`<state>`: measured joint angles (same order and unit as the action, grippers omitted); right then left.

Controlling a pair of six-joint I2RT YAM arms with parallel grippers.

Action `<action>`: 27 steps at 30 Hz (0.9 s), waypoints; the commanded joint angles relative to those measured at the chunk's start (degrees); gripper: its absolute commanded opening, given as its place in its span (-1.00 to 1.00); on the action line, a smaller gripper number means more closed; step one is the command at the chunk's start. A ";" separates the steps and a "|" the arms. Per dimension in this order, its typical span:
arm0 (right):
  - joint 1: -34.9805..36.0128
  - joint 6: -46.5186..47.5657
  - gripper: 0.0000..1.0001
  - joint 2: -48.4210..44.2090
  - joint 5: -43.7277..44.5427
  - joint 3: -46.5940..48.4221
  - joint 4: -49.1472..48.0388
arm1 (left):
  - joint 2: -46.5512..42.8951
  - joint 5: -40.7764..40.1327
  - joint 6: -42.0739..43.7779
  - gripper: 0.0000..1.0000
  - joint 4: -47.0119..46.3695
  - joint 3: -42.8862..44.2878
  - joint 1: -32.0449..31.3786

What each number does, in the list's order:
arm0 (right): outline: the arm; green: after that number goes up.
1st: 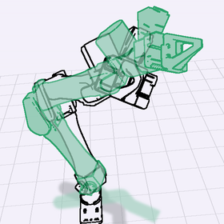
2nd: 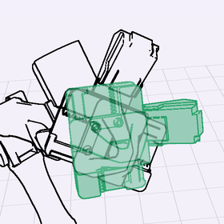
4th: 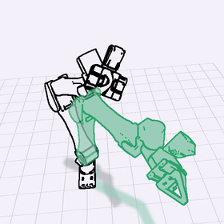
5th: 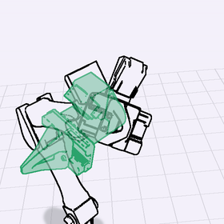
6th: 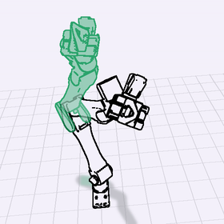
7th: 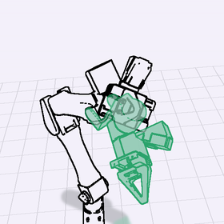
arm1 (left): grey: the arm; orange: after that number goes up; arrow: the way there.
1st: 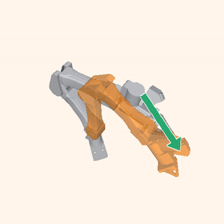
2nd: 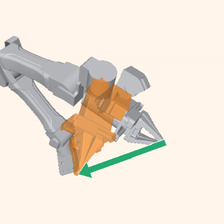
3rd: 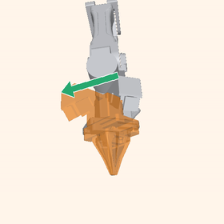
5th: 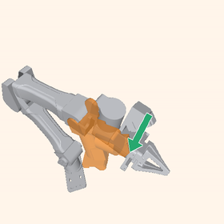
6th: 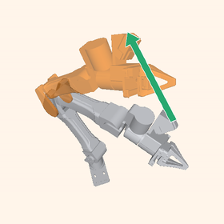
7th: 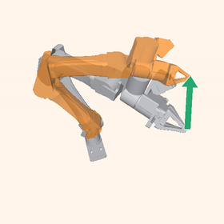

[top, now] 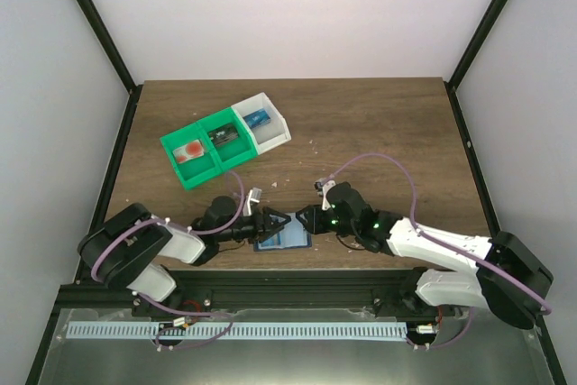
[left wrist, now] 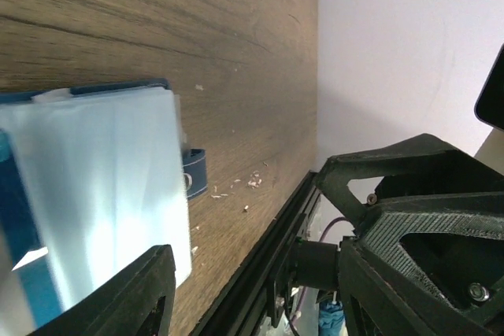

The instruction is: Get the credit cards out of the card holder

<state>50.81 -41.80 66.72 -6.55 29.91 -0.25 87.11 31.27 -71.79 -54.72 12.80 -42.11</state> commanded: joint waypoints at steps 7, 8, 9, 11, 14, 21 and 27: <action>-0.09 0.67 -0.43 4.90 -7.54 0.75 -5.69 | -11.72 -4.77 5.74 0.07 12.61 -5.08 5.48; -0.07 0.67 -0.42 5.97 -8.09 1.30 -5.80 | -13.16 -5.66 6.49 0.07 15.90 -5.17 5.80; -0.09 0.79 -0.43 7.16 -9.03 2.02 -5.88 | -14.51 -6.40 7.29 0.06 18.01 -5.20 5.96; -0.08 0.97 -0.43 9.37 -10.23 3.39 -6.06 | -16.67 -7.80 8.02 0.02 20.19 -5.52 6.21; -0.09 0.96 -0.44 12.70 -12.24 5.06 -7.20 | -18.53 -9.16 8.22 -0.12 23.18 -6.39 6.78; -0.08 0.68 -0.49 20.36 -15.94 7.62 -9.36 | -16.57 -9.15 9.86 -0.30 23.71 -6.69 7.24; -0.18 0.07 -0.52 26.03 -12.36 6.73 -6.87 | -10.67 -5.52 9.96 -0.31 17.56 -6.66 7.28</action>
<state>50.81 -41.43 90.02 -20.69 35.97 -8.54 73.41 23.38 -62.94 -32.40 6.61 -35.11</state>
